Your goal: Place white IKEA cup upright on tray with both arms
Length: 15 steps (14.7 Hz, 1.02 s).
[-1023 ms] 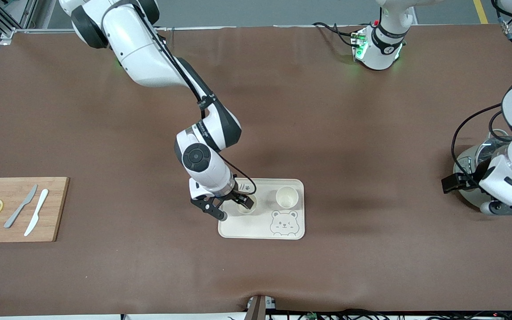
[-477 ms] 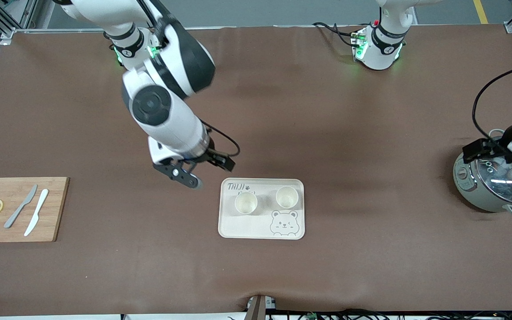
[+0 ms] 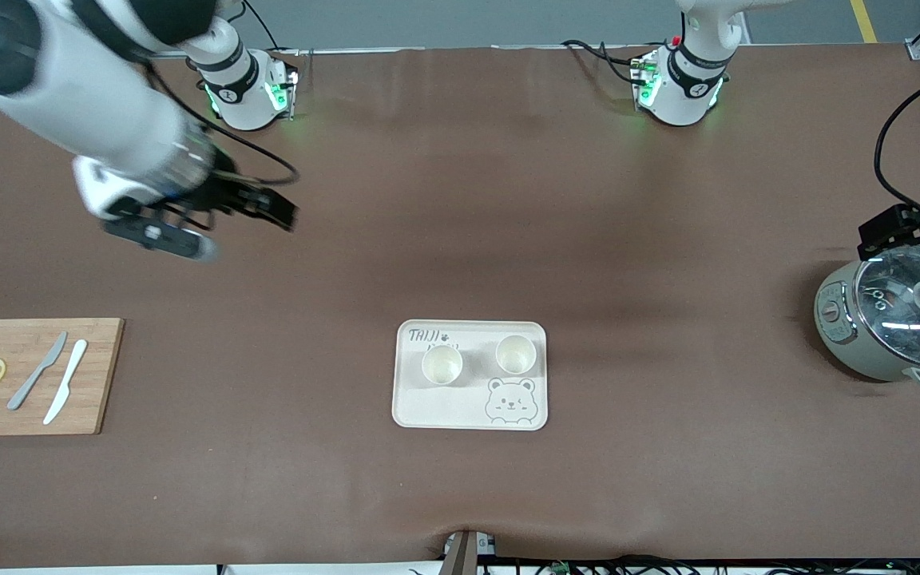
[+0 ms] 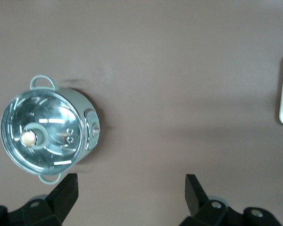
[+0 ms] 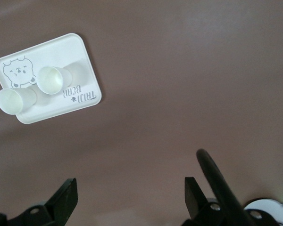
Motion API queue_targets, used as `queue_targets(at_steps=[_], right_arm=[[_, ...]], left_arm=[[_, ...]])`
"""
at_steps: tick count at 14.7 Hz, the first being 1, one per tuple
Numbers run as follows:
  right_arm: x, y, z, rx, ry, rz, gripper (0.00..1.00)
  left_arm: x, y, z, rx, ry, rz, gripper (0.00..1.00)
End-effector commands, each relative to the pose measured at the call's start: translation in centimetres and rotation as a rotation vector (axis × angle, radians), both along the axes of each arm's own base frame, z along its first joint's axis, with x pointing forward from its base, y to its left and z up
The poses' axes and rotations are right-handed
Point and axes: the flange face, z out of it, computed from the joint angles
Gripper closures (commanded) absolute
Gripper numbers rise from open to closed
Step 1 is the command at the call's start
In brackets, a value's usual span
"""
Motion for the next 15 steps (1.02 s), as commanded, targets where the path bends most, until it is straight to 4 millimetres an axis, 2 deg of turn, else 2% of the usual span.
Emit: queue_targets(at_steps=[1, 3, 5, 6, 7, 9, 15], right_arm=[[-2.0, -8.9, 0.7, -0.019, -0.047, 0.108, 0.0], [-1.3, -15.3, 1.1, -0.053, -0.083, 0.162, 0.0], [-0.5, -21.1, 1.6, -0.092, -0.141, 0.199, 0.0], [-0.2, -23.2, 1.6, -0.097, -0.167, 0.207, 0.0], [0.0, -24.4, 1.8, -0.104, -0.194, 0.206, 0.0], [0.2, -25.5, 1.6, -0.106, -0.197, 0.192, 0.0], [0.7, -24.9, 1.1, -0.104, -0.183, 0.206, 0.0]], left_arm=[[-2.0, 1.6, 3.1, -0.034, 0.023, -0.028, 0.0], [-3.3, 3.4, 4.6, -0.054, 0.023, -0.119, 0.0], [-4.1, 3.9, 5.8, -0.05, 0.002, -0.115, 0.0], [-4.9, 4.2, 6.8, -0.045, -0.008, -0.11, 0.0], [-5.5, 4.6, 7.4, -0.043, -0.015, -0.104, 0.0], [-5.9, 4.8, 7.4, -0.044, 0.004, -0.098, 0.0], [-5.4, 4.6, 6.9, -0.042, 0.01, -0.111, 0.0]])
